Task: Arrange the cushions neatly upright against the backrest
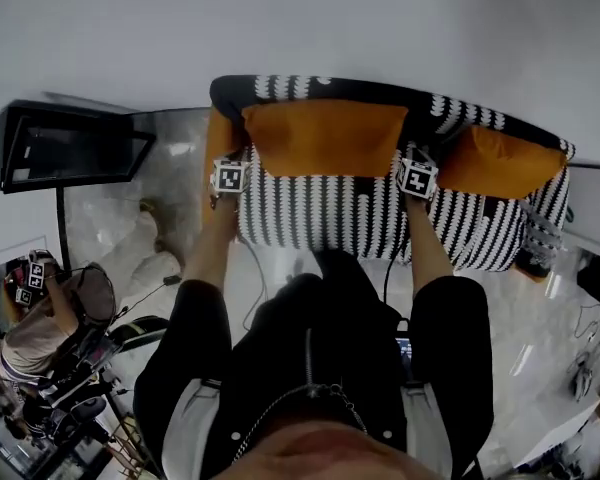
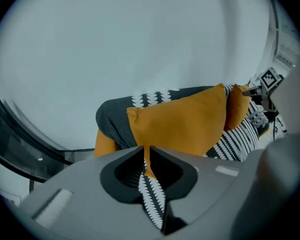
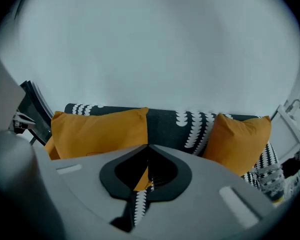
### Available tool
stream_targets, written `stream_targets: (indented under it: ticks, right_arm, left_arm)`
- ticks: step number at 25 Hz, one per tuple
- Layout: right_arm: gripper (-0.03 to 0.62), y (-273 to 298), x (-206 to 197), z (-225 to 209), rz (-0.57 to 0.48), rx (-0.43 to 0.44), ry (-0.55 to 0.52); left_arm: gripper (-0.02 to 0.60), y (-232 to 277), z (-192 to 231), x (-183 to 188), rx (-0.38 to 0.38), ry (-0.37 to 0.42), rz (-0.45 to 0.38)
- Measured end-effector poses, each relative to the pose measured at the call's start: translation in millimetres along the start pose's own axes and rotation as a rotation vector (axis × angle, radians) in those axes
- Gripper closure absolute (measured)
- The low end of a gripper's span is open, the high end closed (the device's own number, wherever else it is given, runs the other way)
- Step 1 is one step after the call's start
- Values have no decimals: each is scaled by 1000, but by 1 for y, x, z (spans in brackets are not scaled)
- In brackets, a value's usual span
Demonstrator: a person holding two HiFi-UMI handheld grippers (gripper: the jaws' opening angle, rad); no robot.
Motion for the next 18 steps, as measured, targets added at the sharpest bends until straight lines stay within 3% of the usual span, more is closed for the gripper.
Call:
stream_targets:
  ticks: [3, 7, 12, 15, 18]
  right_arm:
    - [589, -37, -24, 0, -30, -6, -68]
    - [591, -86, -66, -15, -87, 19, -121]
    - [591, -148, -129, -40, -110, 37, -110]
    - [591, -192, -170, -57, -141, 57, -154]
    - [591, -234, -200, -74, -172, 65, -225]
  left_arm:
    - [572, -23, -28, -10, -27, 37, -60]
    - [572, -56, -78, -32, -72, 48, -121]
    - [572, -102, -147, -64, -113, 47, -215]
    - [572, -142, -197, -87, -136, 93, -280]
    - [572, -184, -237, -98, -92, 159, -328]
Point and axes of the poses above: the fingertips, and each gripper's own axes: y forward along the fingers, z to its left, x out of its top, the point moved 10 cm from there along -y, backward along the fingers, and after that the axes turned 9 degrees about y, right-handed, at the moved point
